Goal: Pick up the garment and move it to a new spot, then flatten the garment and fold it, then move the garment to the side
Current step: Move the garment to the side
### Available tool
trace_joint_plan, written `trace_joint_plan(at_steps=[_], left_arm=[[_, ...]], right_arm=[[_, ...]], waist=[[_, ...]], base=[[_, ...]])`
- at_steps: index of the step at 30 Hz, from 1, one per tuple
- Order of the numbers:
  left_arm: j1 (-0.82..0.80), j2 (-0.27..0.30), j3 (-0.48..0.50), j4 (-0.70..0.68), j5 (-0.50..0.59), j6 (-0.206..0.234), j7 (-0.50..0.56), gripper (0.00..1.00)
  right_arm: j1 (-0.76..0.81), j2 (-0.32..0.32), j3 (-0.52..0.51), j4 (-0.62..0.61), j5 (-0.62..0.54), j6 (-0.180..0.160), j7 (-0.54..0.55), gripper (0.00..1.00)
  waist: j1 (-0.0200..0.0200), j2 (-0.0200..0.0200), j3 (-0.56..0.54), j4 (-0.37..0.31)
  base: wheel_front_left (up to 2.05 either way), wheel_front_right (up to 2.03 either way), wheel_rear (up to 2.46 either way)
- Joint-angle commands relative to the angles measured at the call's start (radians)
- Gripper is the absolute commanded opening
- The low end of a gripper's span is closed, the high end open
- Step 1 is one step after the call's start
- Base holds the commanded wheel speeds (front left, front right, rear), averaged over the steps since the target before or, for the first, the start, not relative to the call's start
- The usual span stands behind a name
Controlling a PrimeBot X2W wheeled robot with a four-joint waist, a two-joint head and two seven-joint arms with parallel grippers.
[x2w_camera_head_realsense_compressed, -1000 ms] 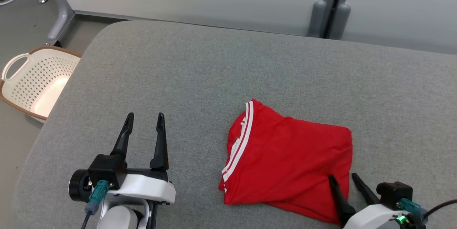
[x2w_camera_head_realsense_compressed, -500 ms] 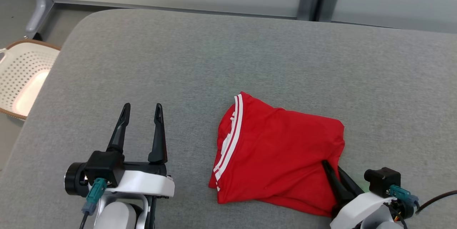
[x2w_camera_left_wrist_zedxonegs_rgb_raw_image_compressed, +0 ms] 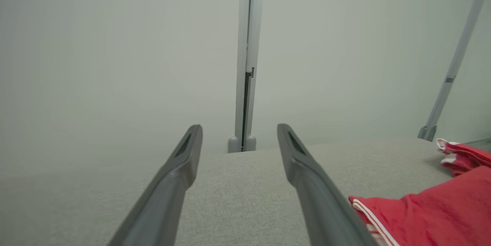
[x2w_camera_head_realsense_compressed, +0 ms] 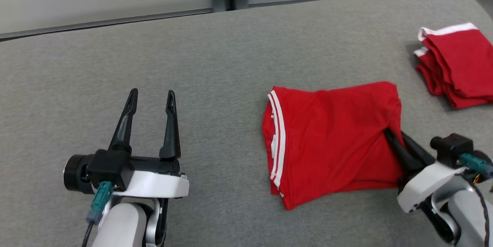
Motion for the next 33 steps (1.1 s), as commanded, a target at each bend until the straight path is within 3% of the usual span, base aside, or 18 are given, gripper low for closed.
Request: trace_joint_plan(at_steps=[1, 5, 11, 20, 25, 28, 29, 30, 31, 32, 33], left_arm=[[-0.021, 0.008, 0.000, -0.009, 0.012, 0.000, -0.004, 1.00], [-0.061, 0.016, -0.016, -0.010, 0.030, -0.010, -0.004, 1.00], [-0.136, 0.028, -0.040, -0.015, 0.062, -0.013, 0.011, 1.00], [-0.250, 0.048, -0.082, -0.045, 0.115, -0.033, 0.035, 1.00], [-0.302, 0.058, -0.105, -0.081, 0.142, -0.038, 0.060, 1.00], [-0.328, 0.059, -0.121, -0.101, 0.156, -0.041, 0.074, 1.00], [-0.335, 0.060, -0.124, -0.107, 0.160, -0.040, 0.077, 1.00], [-0.341, 0.061, -0.126, -0.112, 0.163, -0.039, 0.081, 1.00], [-0.343, 0.063, -0.128, -0.115, 0.166, -0.040, 0.083, 1.00], [-0.345, 0.064, -0.130, -0.119, 0.168, -0.039, 0.085, 1.00], [-0.348, 0.064, -0.132, -0.121, 0.170, -0.037, 0.087, 1.00]], right_arm=[[-0.039, -0.015, 0.007, -0.009, 0.015, -0.002, -0.011, 0.00], [-0.153, -0.077, 0.021, 0.004, 0.046, -0.002, -0.023, 0.00], [-0.343, -0.152, 0.040, 0.058, 0.099, -0.002, -0.053, 0.00], [-0.507, -0.340, 0.055, 0.177, 0.137, -0.002, -0.075, 0.00], [-0.571, -0.383, 0.045, 0.273, 0.168, -0.002, -0.079, 0.00], [-0.593, -0.375, 0.035, 0.346, 0.209, -0.002, -0.078, 0.00], [-0.602, -0.369, 0.030, 0.362, 0.220, -0.002, -0.078, 0.28], [-0.608, -0.362, 0.026, 0.383, 0.233, -0.002, -0.079, 0.47], [-0.607, -0.354, 0.025, 0.406, 0.249, -0.002, -0.078, 0.89], [-0.610, -0.348, 0.020, 0.424, 0.263, -0.002, -0.078, 1.00], [-0.613, -0.344, 0.016, 0.438, 0.272, -0.002, -0.078, 1.00]], waist=[[0.0000, 0.0000, 0.055, -0.104], [0.0000, 0.0000, 0.114, -0.161], [0.0000, 0.0000, 0.217, -0.194], [0.0000, 0.0000, 0.359, -0.173], [0.0000, 0.0000, 0.428, -0.155], [0.0000, 0.0000, 0.458, -0.138], [0.0000, 0.0000, 0.466, -0.135], [0.0000, 0.0000, 0.472, -0.133], [0.0000, 0.0000, 0.474, -0.131], [0.0000, 0.0000, 0.477, -0.129], [0.0000, 0.0000, 0.478, -0.129]], base=[[0.00, 0.00, 0.00], [0.00, 0.00, 0.00], [0.00, 0.00, 0.00], [0.00, 0.00, 0.00], [0.00, 0.00, 0.00], [0.00, 0.00, 0.00], [0.00, 0.00, 0.00], [0.00, 0.00, 0.00], [0.00, 0.00, 0.00], [0.00, 0.00, 0.00], [0.00, 0.00, 0.00]])
